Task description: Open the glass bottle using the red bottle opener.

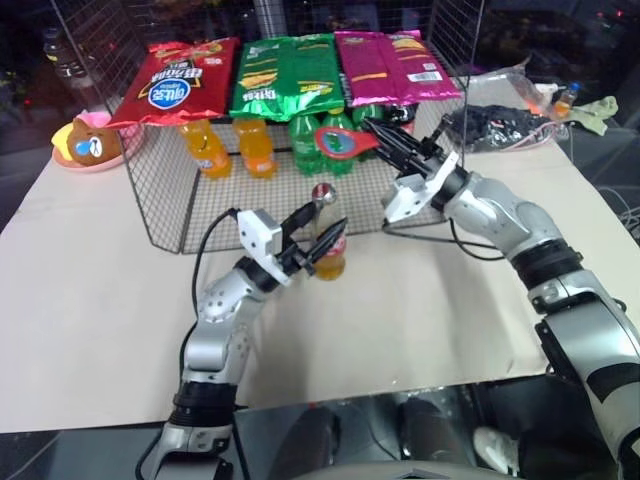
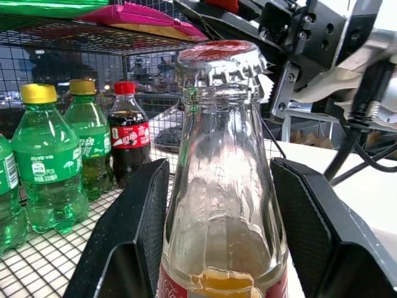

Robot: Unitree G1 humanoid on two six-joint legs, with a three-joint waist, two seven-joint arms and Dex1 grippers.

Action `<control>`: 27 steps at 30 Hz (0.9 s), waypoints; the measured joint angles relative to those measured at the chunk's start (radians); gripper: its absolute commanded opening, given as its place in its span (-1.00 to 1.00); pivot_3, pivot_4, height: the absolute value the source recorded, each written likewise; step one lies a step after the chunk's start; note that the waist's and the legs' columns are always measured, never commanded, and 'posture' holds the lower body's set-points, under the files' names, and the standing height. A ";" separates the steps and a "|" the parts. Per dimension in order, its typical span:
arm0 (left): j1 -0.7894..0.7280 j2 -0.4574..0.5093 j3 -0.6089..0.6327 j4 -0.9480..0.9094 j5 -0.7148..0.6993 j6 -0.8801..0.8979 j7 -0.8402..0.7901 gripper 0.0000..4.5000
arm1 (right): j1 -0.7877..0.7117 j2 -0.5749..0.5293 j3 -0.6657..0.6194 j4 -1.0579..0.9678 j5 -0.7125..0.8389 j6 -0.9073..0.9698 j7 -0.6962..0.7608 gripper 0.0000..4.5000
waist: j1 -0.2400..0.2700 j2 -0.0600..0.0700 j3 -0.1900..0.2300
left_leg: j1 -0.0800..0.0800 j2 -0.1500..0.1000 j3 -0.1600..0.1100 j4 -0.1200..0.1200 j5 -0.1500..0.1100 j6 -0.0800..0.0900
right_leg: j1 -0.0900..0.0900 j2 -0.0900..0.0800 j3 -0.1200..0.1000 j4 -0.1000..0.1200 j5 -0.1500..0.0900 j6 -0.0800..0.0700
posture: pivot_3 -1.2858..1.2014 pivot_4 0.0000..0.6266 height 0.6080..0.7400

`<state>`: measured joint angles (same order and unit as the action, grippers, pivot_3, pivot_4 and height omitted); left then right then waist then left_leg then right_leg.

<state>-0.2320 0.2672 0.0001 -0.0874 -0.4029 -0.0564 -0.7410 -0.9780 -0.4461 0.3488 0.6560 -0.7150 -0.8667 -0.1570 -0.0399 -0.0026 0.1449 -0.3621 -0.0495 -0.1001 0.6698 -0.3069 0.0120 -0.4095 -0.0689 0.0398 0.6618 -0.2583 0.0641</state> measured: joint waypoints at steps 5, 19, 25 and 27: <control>0.001 0.002 0.000 -0.001 0.000 0.000 0.000 0.05 | 0.041 -0.004 0.009 0.020 0.006 0.001 0.025 -1.00 | 0.000 0.000 0.000 | 0.000 0.000 0.000 0.000 0.000 0.000 | 0.000 0.000 0.000 0.000 0.000 0.000 | 0.03 -0.52 1.00; 0.004 0.011 0.000 -0.005 -0.001 0.001 -0.001 0.05 | 0.109 -0.016 0.026 0.008 0.015 -0.010 0.068 -1.00 | -0.001 0.000 0.000 | 0.000 0.000 0.001 0.000 0.000 0.000 | 0.000 0.000 0.000 0.000 0.000 0.000 | 0.03 -0.52 1.00; 0.003 0.011 0.000 -0.005 -0.001 0.001 0.000 0.05 | 0.110 -0.012 0.025 -0.021 0.042 -0.011 0.071 -1.00 | -0.001 0.000 0.000 | 0.000 0.000 0.001 0.000 0.000 0.000 | 0.000 0.000 0.000 0.000 0.000 0.000 | 0.03 -0.52 1.00; 0.003 0.011 0.000 -0.005 -0.001 0.001 0.000 0.05 | 0.110 -0.010 0.025 -0.025 0.049 -0.010 0.071 -1.00 | -0.001 0.000 0.000 | 0.000 0.000 0.001 0.000 0.000 0.000 | 0.000 0.000 0.000 0.000 0.000 0.000 | 0.03 -0.52 1.00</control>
<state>-0.2292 0.2780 -0.0004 -0.0924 -0.4043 -0.0556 -0.7410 -0.8682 -0.4562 0.3736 0.6309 -0.6664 -0.8767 -0.0862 -0.0405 -0.0027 0.1449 -0.3620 -0.0493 -0.0995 0.6699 -0.3069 0.0120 -0.4095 -0.0688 0.0402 0.6619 -0.2582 0.0641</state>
